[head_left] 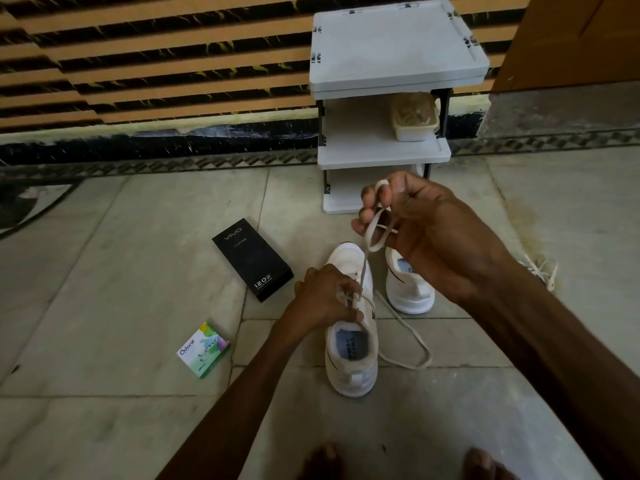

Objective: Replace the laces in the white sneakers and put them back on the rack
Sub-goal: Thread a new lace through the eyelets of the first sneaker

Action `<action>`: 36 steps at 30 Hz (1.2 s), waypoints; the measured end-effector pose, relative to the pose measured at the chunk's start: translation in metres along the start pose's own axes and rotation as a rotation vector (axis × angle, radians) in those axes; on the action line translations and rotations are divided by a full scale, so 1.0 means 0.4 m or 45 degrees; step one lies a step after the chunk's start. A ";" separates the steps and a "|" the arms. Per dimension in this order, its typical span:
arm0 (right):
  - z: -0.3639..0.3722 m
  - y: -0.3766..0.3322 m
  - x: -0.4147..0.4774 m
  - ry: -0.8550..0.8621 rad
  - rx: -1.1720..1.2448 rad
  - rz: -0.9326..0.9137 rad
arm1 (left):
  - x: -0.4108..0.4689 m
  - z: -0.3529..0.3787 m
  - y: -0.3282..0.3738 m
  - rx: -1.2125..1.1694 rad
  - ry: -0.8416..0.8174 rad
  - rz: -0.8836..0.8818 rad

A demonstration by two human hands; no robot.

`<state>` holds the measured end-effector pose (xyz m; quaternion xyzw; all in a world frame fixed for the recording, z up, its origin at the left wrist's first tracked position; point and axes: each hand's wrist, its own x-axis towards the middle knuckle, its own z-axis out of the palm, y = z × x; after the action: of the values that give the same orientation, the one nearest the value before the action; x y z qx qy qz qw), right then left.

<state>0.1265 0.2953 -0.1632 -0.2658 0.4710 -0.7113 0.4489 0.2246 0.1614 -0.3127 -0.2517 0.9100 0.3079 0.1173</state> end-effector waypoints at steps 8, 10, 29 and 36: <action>-0.059 0.018 -0.015 0.169 -0.973 0.507 | -0.027 -0.001 -0.024 -0.272 0.066 0.035; -0.091 0.088 -0.020 0.127 -1.217 0.740 | -0.031 0.001 -0.030 -0.305 0.096 -0.020; -0.153 0.360 0.077 0.104 -1.940 0.479 | -0.033 0.003 -0.038 -0.518 0.202 -0.191; -0.135 0.349 0.072 -0.188 -1.969 0.601 | -0.028 0.014 -0.033 -0.466 0.224 -0.188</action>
<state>0.1244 0.2717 -0.3136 -0.4408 0.8421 -0.0518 0.3063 0.2416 0.1602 -0.3195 -0.3606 0.8247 0.4356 0.0120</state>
